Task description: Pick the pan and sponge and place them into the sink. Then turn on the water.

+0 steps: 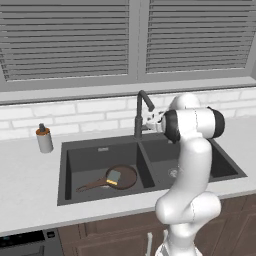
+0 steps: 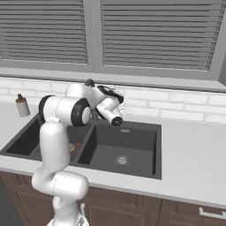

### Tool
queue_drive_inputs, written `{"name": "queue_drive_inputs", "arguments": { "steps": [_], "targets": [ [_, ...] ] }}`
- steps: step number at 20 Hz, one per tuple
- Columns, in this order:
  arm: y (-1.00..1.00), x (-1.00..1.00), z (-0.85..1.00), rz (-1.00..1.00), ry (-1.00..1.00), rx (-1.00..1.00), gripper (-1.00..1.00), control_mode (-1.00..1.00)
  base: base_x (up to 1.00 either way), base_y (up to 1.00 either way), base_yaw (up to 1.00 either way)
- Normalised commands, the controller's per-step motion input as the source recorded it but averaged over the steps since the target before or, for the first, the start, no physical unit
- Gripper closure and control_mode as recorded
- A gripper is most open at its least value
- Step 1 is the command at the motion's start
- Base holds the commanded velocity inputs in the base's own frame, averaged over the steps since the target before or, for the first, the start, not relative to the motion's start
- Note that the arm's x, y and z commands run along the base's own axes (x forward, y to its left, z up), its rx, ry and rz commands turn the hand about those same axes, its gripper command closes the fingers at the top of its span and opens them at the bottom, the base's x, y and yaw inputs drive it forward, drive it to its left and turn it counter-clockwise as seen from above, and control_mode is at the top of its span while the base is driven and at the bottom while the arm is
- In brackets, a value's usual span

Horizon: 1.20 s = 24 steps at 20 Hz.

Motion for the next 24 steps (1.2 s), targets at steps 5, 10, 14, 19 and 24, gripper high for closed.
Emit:
{"name": "queue_drive_inputs", "arguments": {
  "steps": [5,10,14,19,24],
  "targets": [
    [0.00,0.30,-0.01,0.00,0.00,0.00,-1.00,-1.00,0.00,0.00,0.00],
    [0.00,0.23,-0.03,0.00,0.00,0.00,-1.00,-1.00,0.00,0.00,0.00],
    [0.00,0.16,-0.05,0.00,0.00,0.00,-1.00,-1.00,0.00,0.00,0.00],
    [0.00,0.14,-0.16,-0.01,0.00,0.00,-1.00,-1.00,0.00,0.00,0.00],
    [0.00,0.09,-0.28,-0.03,0.00,0.00,-1.00,-1.00,0.00,0.00,0.00]
  ]
}}
